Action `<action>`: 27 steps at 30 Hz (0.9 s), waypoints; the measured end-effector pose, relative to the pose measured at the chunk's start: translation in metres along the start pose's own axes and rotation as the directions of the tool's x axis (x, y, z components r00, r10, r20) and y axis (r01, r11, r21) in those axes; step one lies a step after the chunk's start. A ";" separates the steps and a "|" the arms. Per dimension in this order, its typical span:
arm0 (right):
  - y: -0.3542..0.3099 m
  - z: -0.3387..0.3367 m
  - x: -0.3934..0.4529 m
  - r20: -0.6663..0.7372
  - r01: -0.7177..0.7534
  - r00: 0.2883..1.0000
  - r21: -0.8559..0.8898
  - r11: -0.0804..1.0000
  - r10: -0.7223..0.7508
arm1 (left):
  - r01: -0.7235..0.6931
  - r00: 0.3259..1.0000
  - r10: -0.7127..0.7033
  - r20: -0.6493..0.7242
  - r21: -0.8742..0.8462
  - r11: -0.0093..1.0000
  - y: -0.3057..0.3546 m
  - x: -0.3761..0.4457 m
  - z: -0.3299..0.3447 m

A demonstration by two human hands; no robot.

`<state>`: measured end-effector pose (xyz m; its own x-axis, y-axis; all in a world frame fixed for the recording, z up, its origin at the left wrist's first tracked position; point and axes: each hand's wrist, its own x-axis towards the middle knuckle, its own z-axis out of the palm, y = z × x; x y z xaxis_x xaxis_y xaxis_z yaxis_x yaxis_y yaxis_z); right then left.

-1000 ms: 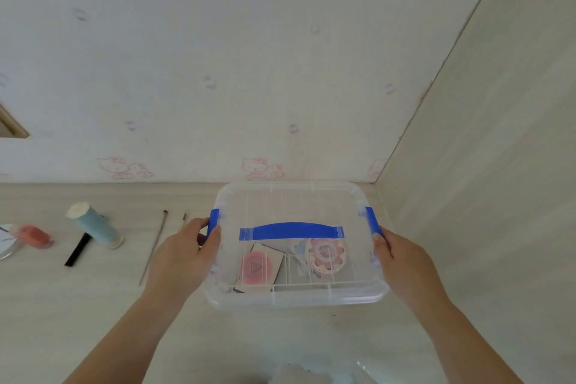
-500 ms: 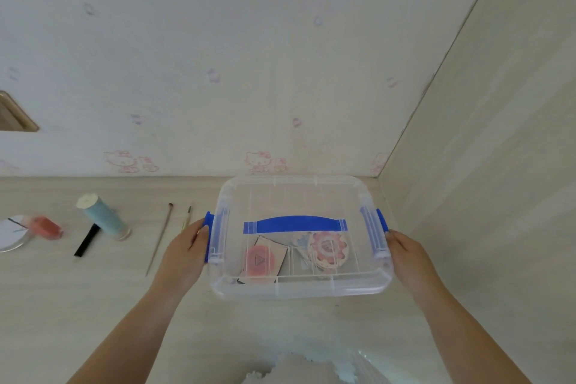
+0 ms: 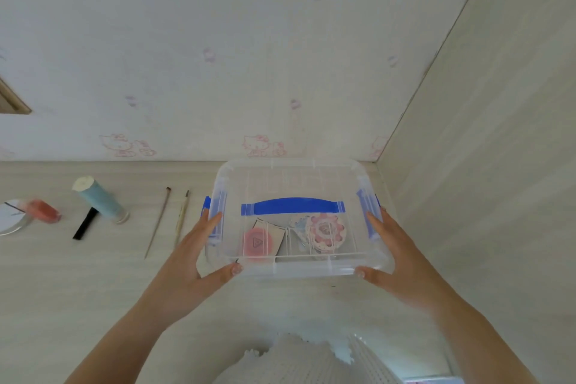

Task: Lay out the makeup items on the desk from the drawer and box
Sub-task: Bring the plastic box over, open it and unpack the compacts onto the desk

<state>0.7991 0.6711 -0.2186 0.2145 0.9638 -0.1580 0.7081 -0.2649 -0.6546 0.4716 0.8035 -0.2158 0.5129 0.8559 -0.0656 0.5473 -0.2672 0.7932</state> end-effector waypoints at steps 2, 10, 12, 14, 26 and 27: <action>0.001 0.000 -0.002 0.025 0.014 1.000 -0.033 0.999 -0.013 | -0.004 0.999 0.003 0.039 0.017 1.000 0.000 0.000 -0.004; -0.021 -0.016 -0.003 -0.079 -0.003 0.997 0.157 0.988 0.015 | -0.063 0.998 0.062 -0.034 -0.022 0.998 0.010 0.009 -0.027; -0.032 -0.027 0.007 -0.113 -0.023 0.992 0.229 0.973 0.050 | -0.059 0.996 0.054 -0.068 -0.073 0.996 0.015 0.021 -0.032; -0.043 -0.038 0.022 -0.139 -0.035 0.987 0.279 0.960 0.076 | -0.042 0.994 0.029 -0.102 -0.135 0.990 0.024 0.036 -0.036; -0.049 -0.071 0.150 -0.199 -0.141 0.932 0.570 0.809 0.303 | -0.133 0.948 0.060 -0.312 -0.218 0.967 0.048 0.146 -0.042; -0.047 -0.070 0.154 -0.195 -0.131 0.935 0.589 0.798 0.297 | -0.136 0.947 0.066 -0.316 -0.206 0.969 0.044 0.154 -0.041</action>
<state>0.8467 0.8301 -0.1605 0.5424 0.8165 -0.1977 0.1410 -0.3204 -0.9367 0.5478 0.9420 -0.1663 0.3126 0.9325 0.1810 0.3241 -0.2839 0.9024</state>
